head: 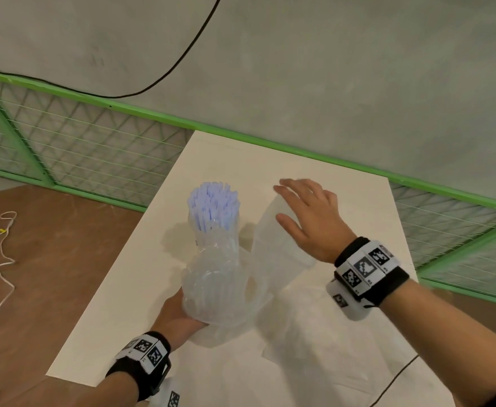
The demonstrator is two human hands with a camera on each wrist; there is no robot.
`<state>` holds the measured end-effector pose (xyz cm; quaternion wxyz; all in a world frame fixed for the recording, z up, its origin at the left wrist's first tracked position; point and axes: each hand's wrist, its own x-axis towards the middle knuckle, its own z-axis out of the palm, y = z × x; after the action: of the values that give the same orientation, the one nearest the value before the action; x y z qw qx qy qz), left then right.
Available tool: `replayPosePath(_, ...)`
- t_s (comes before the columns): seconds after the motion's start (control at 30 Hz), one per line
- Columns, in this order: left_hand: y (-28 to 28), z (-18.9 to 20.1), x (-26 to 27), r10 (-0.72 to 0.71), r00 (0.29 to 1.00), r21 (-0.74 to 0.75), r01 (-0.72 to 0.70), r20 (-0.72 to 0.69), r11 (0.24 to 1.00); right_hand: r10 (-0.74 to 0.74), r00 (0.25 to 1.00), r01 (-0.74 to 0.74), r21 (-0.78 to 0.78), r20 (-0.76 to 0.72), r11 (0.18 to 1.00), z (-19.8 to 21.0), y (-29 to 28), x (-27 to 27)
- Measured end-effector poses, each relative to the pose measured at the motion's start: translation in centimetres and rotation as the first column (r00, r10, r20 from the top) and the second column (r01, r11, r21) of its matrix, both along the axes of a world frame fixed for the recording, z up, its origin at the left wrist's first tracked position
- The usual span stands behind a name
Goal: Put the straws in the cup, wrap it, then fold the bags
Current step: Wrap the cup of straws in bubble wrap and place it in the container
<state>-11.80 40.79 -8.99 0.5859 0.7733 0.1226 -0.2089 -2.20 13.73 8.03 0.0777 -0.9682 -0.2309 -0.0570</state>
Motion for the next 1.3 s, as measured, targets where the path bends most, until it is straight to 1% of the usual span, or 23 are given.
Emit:
replayPosePath(0.03,0.0,-0.1,-0.1,0.003,1.0,-0.004,-0.002,0.003,1.0,0.062,0.997,-0.064,0.064,0.037,0.996,0.4,1.5,-0.6)
replayPosePath(0.07,0.0,0.0,-0.2,0.009,1.0,-0.011,-0.009,0.001,1.0,0.13,0.991,-0.132,0.101,0.03,0.986,0.6,3.0,-1.1)
replayPosePath(0.1,0.0,0.0,-0.3,0.014,1.0,-0.02,-0.014,-0.002,1.0,0.181,0.983,-0.177,0.111,-0.027,0.978,0.6,4.5,-1.7)
replayPosePath(0.13,0.1,0.0,-0.4,0.02,1.0,-0.024,-0.02,-0.004,1.0,0.198,0.975,-0.188,0.099,-0.106,0.977,0.6,5.9,-2.2)
replayPosePath(0.2,0.2,0.0,-0.6,0.03,1.0,-0.028,-0.03,-0.006,0.999,0.148,0.965,-0.143,0.041,-0.217,0.989,0.3,7.7,-3.0)
replayPosePath(0.27,0.3,0.0,-0.8,0.032,0.999,-0.034,-0.032,-0.003,0.999,0.083,0.961,-0.086,-0.003,-0.264,0.996,-0.6,8.5,-3.4)
replayPosePath(0.37,0.6,0.2,-1.2,0.044,0.998,-0.051,-0.046,-0.034,0.998,0.048,0.937,-0.045,0.018,-0.345,0.999,-2.1,8.9,-3.8)
replayPosePath(0.43,0.8,0.2,-1.4,0.059,0.997,-0.101,-0.065,-0.058,0.993,0.042,0.911,-0.021,0.054,-0.41,0.998,-2.6,9.0,-3.6)
replayPosePath(0.5,1.0,0.1,-1.6,0.057,0.997,-0.136,-0.064,-0.051,0.989,0.05,0.889,0.005,0.118,-0.456,0.993,-2.8,9.1,-3.3)
replayPosePath(0.63,1.4,-0.1,-1.6,0.038,0.999,-0.146,-0.043,-0.037,0.988,0.148,0.838,0.029,0.315,-0.525,0.949,-3.8,8.4,-2.0)
replayPosePath(0.77,1.4,0.4,-1.7,0.021,1.0,-0.135,-0.024,-0.022,0.991,0.232,0.854,-0.018,0.419,-0.465,0.908,-5.3,8.1,-1.4)
replayPosePath(0.9,1.5,0.4,-1.7,0.023,0.999,-0.125,-0.025,-0.024,0.992,0.268,0.867,-0.066,0.435,-0.421,0.898,-5.8,8.0,-1.1)
replayPosePath(1.03,1.7,0.1,-1.6,0.018,1.0,-0.103,-0.02,-0.023,0.995,0.258,0.87,-0.02,0.493,-0.419,0.87,-5.5,7.8,-1.4)
replayPosePath(1.2,1.8,0.1,-1.5,0.013,1.0,-0.084,-0.014,-0.01,0.996,0.245,0.902,0.003,0.573,-0.356,0.819,-5.9,7.4,-2.6)
replayPosePath(1.3,1.7,0.2,-1.4,0.01,1.0,-0.086,-0.01,0.004,0.996,0.24,0.916,0.026,0.644,-0.322,0.765,-6.4,7.5,-3.6)
